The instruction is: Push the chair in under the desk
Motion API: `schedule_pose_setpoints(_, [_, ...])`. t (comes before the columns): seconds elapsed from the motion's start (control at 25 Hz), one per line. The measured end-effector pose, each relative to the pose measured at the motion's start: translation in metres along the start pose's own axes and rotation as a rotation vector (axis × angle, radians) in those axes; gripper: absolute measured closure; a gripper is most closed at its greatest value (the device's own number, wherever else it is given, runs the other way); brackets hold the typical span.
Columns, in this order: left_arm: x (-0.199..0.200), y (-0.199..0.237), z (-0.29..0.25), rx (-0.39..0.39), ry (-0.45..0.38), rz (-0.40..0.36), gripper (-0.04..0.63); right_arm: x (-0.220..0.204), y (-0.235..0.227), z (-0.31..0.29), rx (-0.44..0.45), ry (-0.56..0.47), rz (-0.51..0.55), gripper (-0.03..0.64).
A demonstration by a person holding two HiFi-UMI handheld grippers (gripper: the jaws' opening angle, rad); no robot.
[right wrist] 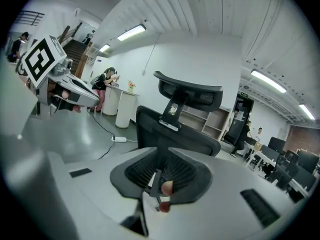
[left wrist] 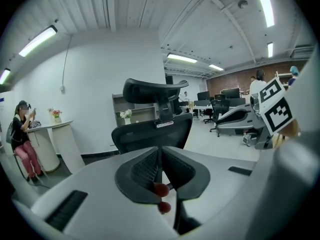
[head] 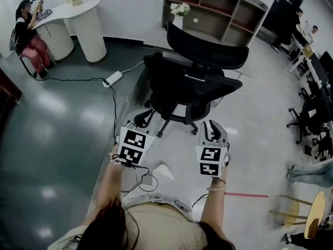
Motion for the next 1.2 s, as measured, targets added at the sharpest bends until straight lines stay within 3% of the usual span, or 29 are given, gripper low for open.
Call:
schedule_pose_setpoints(0.2, [-0.007, -0.011, 0.028, 0.01, -0.041, 0.043, 0.563, -0.002, 0.008, 0.028, -0.021, -0.008, -0.026, 0.566])
schedule_pose_setpoints(0.84, [0.005, -0.04, 0.088, 0.031, -0.07, -0.049, 0.563, 0.018, 0.028, 0.097, -0.082, -0.071, -0.009, 0.586])
schedule_pose_setpoints(1.2, [-0.001, -0.046, 0.11, 0.04, -0.077, -0.033, 0.563, 0.023, 0.04, 0.109, -0.08, -0.065, 0.019, 0.588])
Point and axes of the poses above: the fingertips, and each gripper's own axes: z backward along the fingers, y to its left, x out of its top, the point moved 1 cm from there along z, backward along the fingers, and after that the axes turned 11 degrees about -y, right-handed, at the moved point
